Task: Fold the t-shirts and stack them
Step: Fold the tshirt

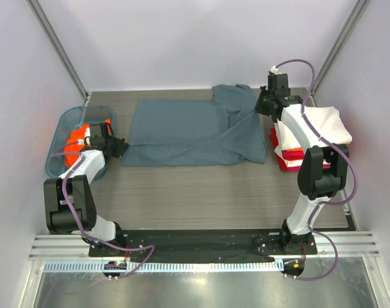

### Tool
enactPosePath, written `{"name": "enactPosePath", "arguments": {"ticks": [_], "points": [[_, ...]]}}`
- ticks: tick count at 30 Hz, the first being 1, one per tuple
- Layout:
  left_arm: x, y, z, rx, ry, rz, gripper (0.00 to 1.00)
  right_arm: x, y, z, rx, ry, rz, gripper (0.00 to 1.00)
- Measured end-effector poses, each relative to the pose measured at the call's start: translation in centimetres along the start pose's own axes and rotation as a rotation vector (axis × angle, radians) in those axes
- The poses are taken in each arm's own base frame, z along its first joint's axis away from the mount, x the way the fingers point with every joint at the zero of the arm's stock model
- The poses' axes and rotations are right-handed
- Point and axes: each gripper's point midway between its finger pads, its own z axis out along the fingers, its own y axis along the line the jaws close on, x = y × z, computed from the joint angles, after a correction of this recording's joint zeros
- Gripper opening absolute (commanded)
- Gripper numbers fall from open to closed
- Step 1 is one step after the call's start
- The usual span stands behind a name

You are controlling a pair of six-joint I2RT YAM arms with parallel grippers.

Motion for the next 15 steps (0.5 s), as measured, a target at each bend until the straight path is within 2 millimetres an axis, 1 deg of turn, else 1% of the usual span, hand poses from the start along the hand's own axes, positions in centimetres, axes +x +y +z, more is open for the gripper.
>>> {"name": "enactPosePath", "arguments": {"ticks": [2, 5, 11, 15], "points": [[0.0, 0.0, 0.0, -0.001, -0.002, 0.000, 0.00, -0.6, -0.1, 0.0, 0.008, -0.010, -0.002, 0.01], [-0.1, 0.0, 0.0, -0.003, -0.005, 0.000, 0.00, -0.8, -0.2, 0.4, 0.017, -0.014, -0.005, 0.01], [-0.1, 0.2, 0.2, -0.007, -0.007, 0.000, 0.00, 0.0, -0.9, 1.4, 0.048, 0.016, -0.006, 0.01], [0.2, 0.8, 0.9, -0.027, 0.003, -0.001, 0.00, 0.4, -1.4, 1.7, 0.063, 0.030, -0.005, 0.01]]}}
